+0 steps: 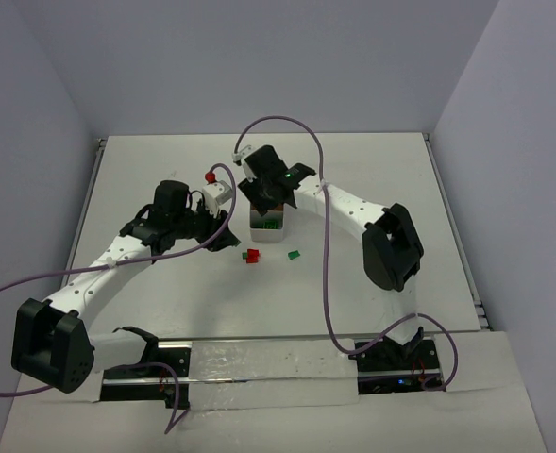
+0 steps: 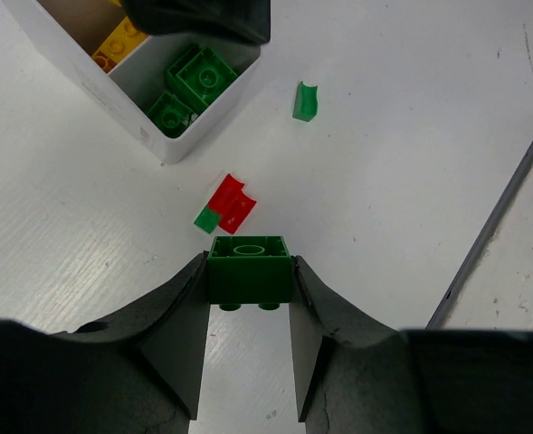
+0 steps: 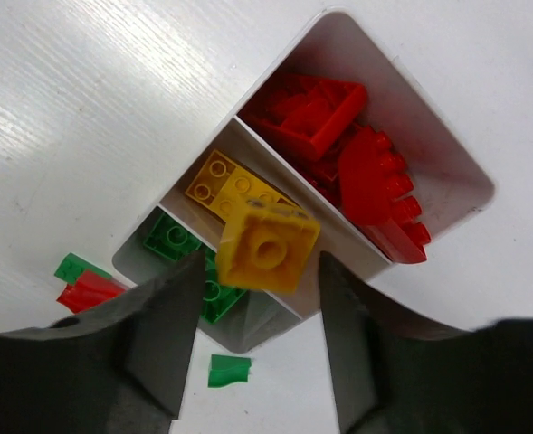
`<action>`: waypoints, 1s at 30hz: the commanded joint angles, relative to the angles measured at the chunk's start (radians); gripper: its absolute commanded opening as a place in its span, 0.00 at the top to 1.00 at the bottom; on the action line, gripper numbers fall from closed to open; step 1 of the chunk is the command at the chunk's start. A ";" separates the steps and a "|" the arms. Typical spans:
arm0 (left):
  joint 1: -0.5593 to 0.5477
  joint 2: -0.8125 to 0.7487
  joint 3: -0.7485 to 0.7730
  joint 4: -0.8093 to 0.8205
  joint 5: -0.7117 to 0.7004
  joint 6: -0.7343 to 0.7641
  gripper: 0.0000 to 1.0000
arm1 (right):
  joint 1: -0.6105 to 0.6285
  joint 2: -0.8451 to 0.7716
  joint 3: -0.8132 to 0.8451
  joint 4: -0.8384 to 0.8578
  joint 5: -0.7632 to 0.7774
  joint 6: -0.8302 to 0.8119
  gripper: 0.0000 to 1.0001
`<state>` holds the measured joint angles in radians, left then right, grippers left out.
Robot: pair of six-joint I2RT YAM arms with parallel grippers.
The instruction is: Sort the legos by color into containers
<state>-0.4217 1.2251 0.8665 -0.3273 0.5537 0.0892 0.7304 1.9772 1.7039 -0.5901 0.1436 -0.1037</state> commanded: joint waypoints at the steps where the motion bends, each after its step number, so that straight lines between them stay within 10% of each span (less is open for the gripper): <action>1: 0.007 -0.001 0.048 0.054 0.021 -0.011 1.00 | 0.005 0.004 0.058 0.004 0.022 -0.001 0.32; 16: -0.012 0.076 0.110 0.119 -0.032 -0.048 1.00 | -0.070 -0.234 -0.021 -0.076 -0.018 0.079 0.02; 30: -0.162 0.302 0.277 0.139 -0.346 -0.080 0.98 | -0.335 -0.454 -0.244 -0.061 -0.055 0.086 0.00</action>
<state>-0.5724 1.4946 1.0673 -0.2250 0.3124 0.0282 0.4257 1.5912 1.4918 -0.6587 0.1067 -0.0326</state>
